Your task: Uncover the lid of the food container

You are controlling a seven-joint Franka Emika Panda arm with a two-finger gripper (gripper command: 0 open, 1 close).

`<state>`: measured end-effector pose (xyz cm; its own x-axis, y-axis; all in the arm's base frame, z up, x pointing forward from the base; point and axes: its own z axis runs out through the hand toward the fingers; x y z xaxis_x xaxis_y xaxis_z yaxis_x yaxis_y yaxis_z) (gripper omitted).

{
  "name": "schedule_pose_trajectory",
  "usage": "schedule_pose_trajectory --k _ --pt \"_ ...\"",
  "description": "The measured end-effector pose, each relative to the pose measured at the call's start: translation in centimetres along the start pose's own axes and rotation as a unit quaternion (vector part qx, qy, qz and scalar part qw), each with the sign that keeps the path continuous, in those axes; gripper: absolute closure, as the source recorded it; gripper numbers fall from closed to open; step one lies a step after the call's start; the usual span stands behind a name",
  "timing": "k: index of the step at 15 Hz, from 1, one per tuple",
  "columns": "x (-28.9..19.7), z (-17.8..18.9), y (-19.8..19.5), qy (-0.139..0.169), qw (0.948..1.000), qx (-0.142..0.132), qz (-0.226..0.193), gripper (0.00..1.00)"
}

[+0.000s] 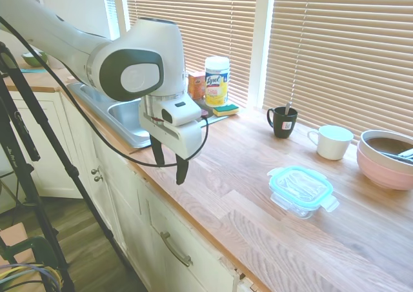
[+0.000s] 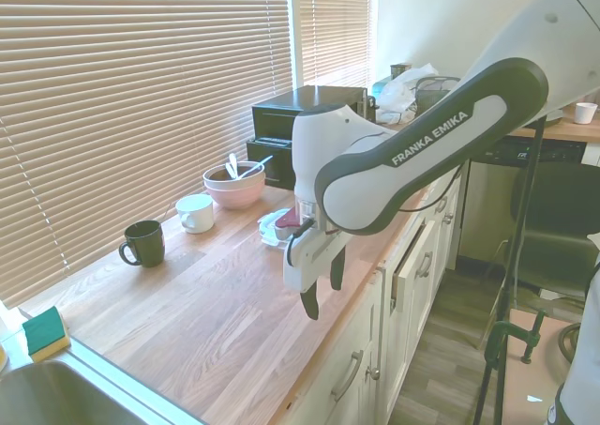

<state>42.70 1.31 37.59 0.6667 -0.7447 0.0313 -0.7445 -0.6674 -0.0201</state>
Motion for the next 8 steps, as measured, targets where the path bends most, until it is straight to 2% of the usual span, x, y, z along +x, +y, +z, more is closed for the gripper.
schedule_pose_trajectory --k 3,5,8 --pt "-0.7 0.2 -1.2 0.003 0.9999 0.008 0.005 0.0" --pt "-2.8 0.9 -5.3 0.012 0.9996 0.019 0.018 0.0" --pt "-2.0 2.1 -10.0 0.047 0.9981 0.006 0.041 0.0"
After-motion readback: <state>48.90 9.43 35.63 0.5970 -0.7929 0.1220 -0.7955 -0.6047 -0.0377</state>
